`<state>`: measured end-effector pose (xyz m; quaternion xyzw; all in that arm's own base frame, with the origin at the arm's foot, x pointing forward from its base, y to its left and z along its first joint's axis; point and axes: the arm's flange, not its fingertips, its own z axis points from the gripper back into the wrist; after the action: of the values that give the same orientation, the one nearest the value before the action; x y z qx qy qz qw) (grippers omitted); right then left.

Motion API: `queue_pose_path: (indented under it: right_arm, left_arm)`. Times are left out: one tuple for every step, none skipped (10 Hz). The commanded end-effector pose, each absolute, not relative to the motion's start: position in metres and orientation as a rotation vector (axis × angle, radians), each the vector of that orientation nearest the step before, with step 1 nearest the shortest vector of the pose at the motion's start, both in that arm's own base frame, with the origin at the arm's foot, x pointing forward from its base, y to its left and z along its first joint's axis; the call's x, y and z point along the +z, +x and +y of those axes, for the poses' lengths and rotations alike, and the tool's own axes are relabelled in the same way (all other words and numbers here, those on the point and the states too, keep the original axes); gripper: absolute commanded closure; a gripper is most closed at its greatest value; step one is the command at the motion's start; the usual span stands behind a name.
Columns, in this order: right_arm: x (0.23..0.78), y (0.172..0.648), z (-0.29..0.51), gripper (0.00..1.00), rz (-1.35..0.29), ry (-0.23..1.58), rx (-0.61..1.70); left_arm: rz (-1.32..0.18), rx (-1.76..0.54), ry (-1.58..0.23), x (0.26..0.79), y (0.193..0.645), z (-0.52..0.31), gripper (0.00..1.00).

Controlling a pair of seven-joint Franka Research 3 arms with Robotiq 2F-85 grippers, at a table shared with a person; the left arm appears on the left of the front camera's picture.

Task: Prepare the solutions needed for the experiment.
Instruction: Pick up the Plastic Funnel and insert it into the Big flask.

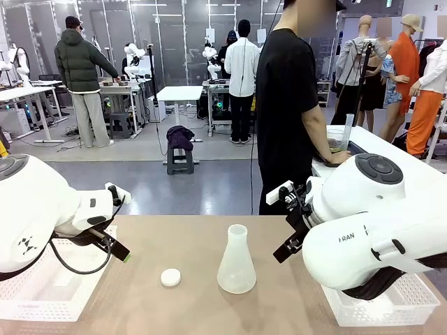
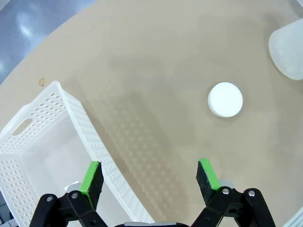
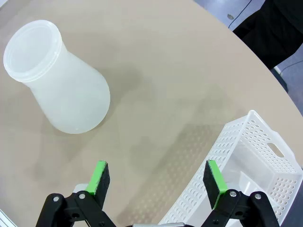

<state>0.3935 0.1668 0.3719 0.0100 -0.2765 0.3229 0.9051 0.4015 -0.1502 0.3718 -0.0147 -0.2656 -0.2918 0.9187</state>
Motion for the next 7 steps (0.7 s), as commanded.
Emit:
queue_pose_path:
  right_arm:
    - [0.3719,0.3936,0.1668,0.00,-0.571,0.022,0.665]
    - [0.3719,0.3936,0.1668,0.00,-0.571,0.022,0.665]
    - [0.3719,0.3936,0.1668,0.00,-0.571,0.022,0.665]
    - [0.3719,0.3936,0.1668,0.00,-0.571,0.022,0.665]
    - [0.3719,0.3936,0.1668,0.00,-0.571,0.022,0.665]
    - [0.3719,0.3936,0.1668,0.00,-0.571,0.022,0.665]
    - [0.3719,0.3936,0.1668,0.00,-0.571,0.022,0.665]
  left_arm:
    - [-0.546,-0.599,-0.030,0.3718,0.4015,-0.1500,0.00]
    - [-0.546,-0.599,-0.030,0.3718,0.4015,-0.1500,0.00]
    - [-0.546,-0.599,-0.030,0.3718,0.4015,-0.1500,0.00]
    - [-0.546,-0.599,-0.030,0.3718,0.4015,-0.1500,0.00]
    - [-0.546,-0.599,-0.030,0.3718,0.4015,-0.1500,0.00]
    - [-0.546,-0.599,-0.030,0.3718,0.4015,-0.1500,0.00]
    - [-0.546,-0.599,-0.030,0.3718,0.4015,-0.1500,0.00]
